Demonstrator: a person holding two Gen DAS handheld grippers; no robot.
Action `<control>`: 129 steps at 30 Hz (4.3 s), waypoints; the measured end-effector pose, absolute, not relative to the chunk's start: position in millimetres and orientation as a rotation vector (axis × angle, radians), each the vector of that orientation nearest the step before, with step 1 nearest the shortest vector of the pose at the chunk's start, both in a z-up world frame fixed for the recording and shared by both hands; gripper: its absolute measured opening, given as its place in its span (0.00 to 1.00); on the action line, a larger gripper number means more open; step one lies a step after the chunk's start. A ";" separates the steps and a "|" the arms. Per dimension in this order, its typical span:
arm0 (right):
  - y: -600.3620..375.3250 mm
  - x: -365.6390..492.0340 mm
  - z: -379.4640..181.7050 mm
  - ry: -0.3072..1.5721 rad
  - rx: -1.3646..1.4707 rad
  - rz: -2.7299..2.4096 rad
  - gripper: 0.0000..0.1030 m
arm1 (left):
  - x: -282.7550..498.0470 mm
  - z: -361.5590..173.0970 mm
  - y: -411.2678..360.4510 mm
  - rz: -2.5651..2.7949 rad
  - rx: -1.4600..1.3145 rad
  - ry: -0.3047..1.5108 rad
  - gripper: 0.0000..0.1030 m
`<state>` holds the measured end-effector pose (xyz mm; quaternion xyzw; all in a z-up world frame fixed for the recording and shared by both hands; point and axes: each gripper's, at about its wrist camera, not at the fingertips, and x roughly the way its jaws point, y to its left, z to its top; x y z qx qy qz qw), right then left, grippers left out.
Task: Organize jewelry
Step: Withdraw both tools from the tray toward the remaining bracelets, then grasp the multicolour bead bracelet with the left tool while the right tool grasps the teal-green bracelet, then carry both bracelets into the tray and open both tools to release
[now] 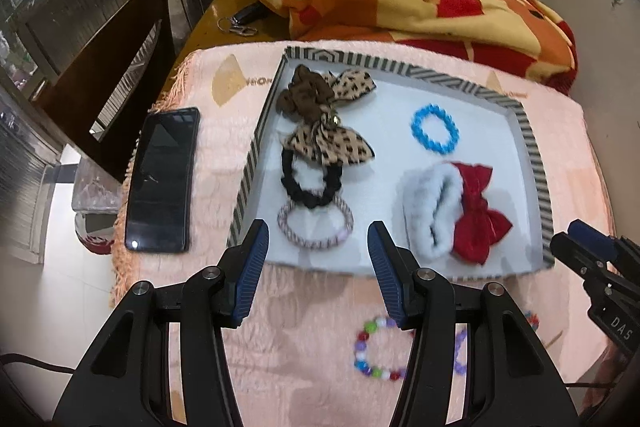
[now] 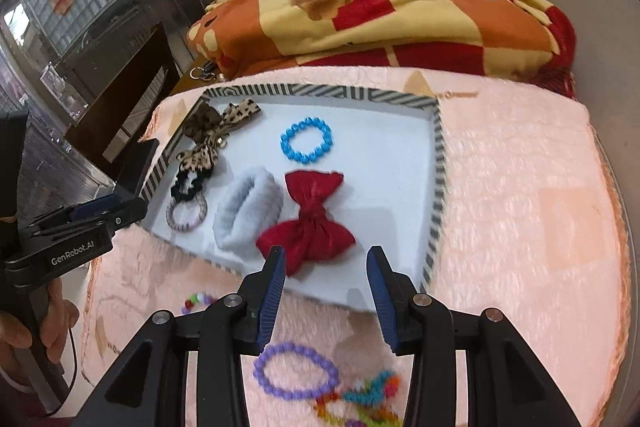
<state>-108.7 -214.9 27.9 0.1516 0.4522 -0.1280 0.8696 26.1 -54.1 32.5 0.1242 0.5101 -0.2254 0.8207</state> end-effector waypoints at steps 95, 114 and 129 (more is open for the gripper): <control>-246.3 -202.0 60.7 0.774 0.616 -0.258 0.20 | -16.9 48.0 -42.5 -0.724 0.288 1.103 0.08; -261.4 -158.0 78.5 0.777 0.553 -0.230 0.20 | 13.2 81.9 -65.3 -0.680 0.294 1.011 0.08; -279.7 -112.9 69.6 0.806 0.552 -0.220 0.20 | 45.1 72.1 -107.3 -0.636 0.341 1.002 0.08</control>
